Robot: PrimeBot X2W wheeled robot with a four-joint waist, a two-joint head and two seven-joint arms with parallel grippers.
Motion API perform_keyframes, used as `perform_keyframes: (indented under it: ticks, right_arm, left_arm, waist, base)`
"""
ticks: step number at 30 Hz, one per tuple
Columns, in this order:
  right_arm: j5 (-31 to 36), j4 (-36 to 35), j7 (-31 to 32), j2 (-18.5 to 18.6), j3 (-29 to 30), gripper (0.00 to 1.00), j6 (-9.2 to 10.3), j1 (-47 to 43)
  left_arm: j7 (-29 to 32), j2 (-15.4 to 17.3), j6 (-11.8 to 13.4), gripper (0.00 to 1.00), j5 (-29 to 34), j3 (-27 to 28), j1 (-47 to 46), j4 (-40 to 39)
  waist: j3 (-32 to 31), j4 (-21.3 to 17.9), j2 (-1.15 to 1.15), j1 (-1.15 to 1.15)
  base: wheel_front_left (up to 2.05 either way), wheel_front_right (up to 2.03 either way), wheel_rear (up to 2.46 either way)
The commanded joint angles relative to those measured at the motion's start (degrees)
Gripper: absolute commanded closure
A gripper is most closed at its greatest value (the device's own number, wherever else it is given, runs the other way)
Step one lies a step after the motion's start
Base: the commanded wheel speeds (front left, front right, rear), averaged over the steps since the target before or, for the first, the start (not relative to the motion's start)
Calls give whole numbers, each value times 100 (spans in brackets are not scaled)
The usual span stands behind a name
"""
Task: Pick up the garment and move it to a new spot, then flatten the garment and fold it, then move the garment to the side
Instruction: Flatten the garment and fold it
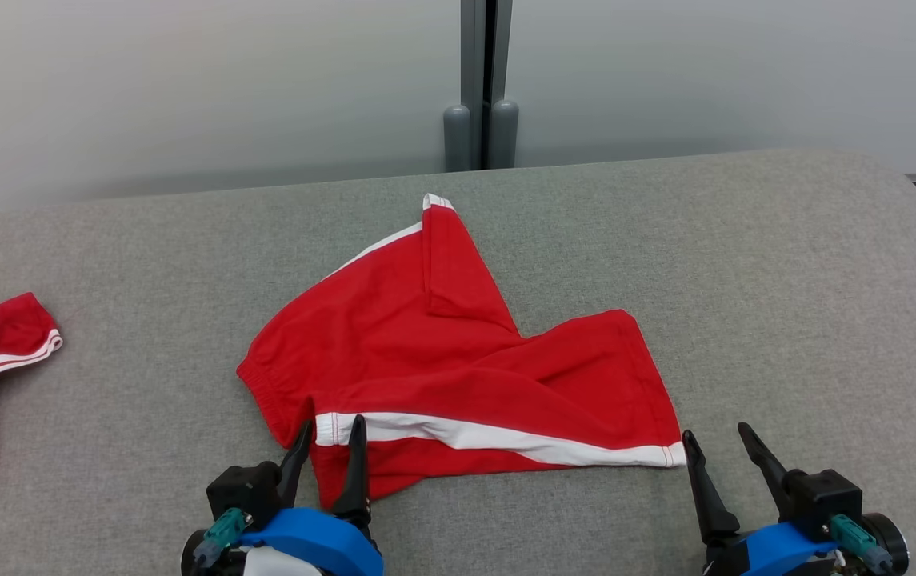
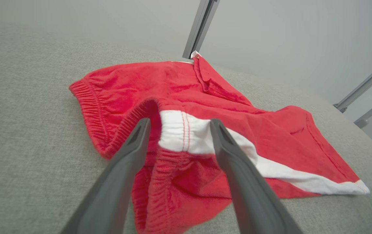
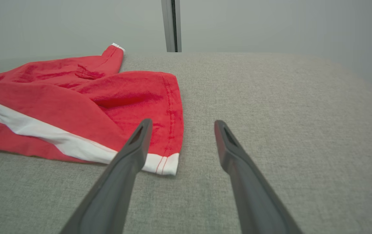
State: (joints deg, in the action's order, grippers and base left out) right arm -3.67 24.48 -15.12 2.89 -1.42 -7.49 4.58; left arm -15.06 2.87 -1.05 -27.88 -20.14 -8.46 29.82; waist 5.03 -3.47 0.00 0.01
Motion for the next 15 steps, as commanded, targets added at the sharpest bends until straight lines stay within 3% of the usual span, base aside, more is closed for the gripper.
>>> perform_keyframes:
  ticks: [1, 7, 8, 9, 10, 12, 15]
  right_arm:
    - [-18, -23, -4, 8, 9, 0, -1, 90]
    - [-38, -10, -4, 8, 6, 0, -1, 111]
    - [-45, -13, -4, 8, 10, 0, -1, 101]
    - [-52, -12, -4, 8, 13, 0, -1, 101]
    - [-59, 0, -4, 8, 18, 0, -1, 103]
    - [-62, 89, -3, 19, 11, 0, -1, 113]
    - [-90, 459, -5, 61, -66, 0, -1, 119]
  left_arm:
    - [-18, 2, 6, 0, -33, 32, -43, -3]
    - [-18, 2, -18, 0, -70, -2, 26, -27]
    - [-18, 2, -29, 8, -75, -9, 24, -34]
    - [-18, 1, -37, 27, -79, -16, 22, -44]
    - [-18, 2, -42, 61, -70, -12, 14, -69]
    - [-18, 2, -38, 100, -22, -17, -15, -111]
    - [-18, 2, -18, 100, 81, -37, -37, -187]
  waist:
    - [11, -7, 0, -1]
    - [58, -16, 0, -1]
    - [63, -9, 0, -1]
    - [67, -2, 0, -1]
    - [73, 6, 0, -1]
    - [97, 37, 0, -1]
    - [105, 99, 0, -1]
  base:
    - [0, 0, 0]
    - [0, 0, 0]
    - [0, 0, 0]
    - [0, 0, 0]
    - [0, 0, 0]
    - [0, 0, 0]
    - [0, 0, 0]
